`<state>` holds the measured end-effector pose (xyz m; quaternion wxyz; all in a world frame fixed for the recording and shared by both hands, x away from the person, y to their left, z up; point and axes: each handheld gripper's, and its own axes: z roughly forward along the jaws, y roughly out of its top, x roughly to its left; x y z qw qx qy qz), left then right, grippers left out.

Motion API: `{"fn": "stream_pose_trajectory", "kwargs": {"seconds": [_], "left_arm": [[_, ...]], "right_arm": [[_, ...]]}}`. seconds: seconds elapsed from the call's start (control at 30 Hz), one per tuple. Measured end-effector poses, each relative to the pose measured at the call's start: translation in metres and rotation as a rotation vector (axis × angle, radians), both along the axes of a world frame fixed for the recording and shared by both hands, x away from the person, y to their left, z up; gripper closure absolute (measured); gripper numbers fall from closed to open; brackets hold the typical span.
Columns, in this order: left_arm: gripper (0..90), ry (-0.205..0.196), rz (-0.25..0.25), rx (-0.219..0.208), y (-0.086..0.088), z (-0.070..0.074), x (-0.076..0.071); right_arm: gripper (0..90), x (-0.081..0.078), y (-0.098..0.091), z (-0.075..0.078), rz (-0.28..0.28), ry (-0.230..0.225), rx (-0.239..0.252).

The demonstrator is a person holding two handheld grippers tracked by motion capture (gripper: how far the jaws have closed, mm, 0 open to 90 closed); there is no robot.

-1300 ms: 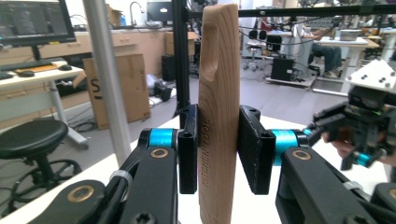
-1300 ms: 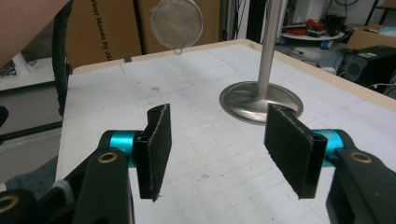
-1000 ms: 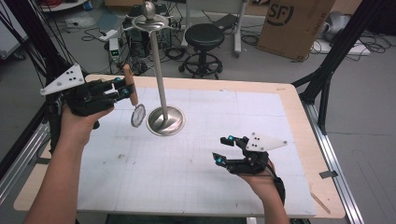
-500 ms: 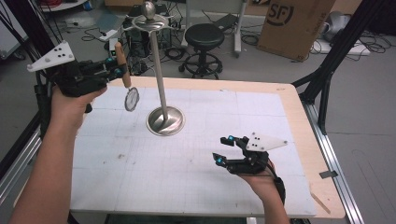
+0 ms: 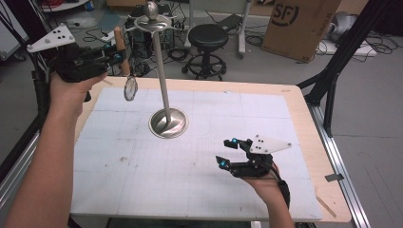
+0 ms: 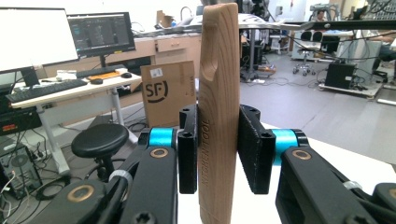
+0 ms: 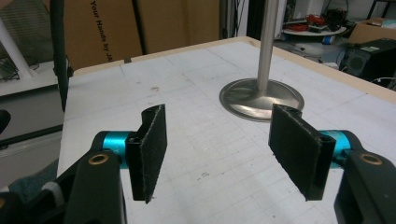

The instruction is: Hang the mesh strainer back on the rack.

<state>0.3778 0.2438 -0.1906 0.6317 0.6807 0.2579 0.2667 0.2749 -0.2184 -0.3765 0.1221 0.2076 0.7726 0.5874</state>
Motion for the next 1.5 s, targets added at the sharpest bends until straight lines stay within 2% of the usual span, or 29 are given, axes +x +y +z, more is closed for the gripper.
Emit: {"fn": "stream_pose_trajectory", "kwargs": {"seconds": [0.63,0.8,0.9,1.1,1.23,1.33,1.5], "left_arm": [[70.7,0.01,0.046,0.039,-0.016,0.008,0.012],[70.7,0.023,0.081,0.045,-0.016,0.009,0.019],[70.7,0.031,0.101,0.059,-0.017,0.01,0.024],[70.6,0.039,0.108,0.083,-0.023,0.007,0.029],[69.5,0.046,0.097,0.05,-0.022,0.003,0.028],[61.8,0.057,0.09,0.024,-0.019,0.001,0.027],[56.1,0.064,0.07,0.008,-0.014,-0.005,0.022]], "right_arm": [[36.6,0.0,-0.001,0.0,0.003,0.001,0.004],[36.6,0.0,-0.001,0.0,0.004,0.002,0.005],[36.6,0.001,-0.001,-0.001,0.003,0.004,0.004],[36.6,0.001,-0.002,-0.001,0.002,0.007,0.005],[36.6,0.001,-0.002,-0.001,0.002,0.009,0.006],[36.6,0.001,-0.002,-0.001,0.003,0.008,0.006],[36.6,0.001,-0.001,-0.002,0.006,0.01,0.004]]}}
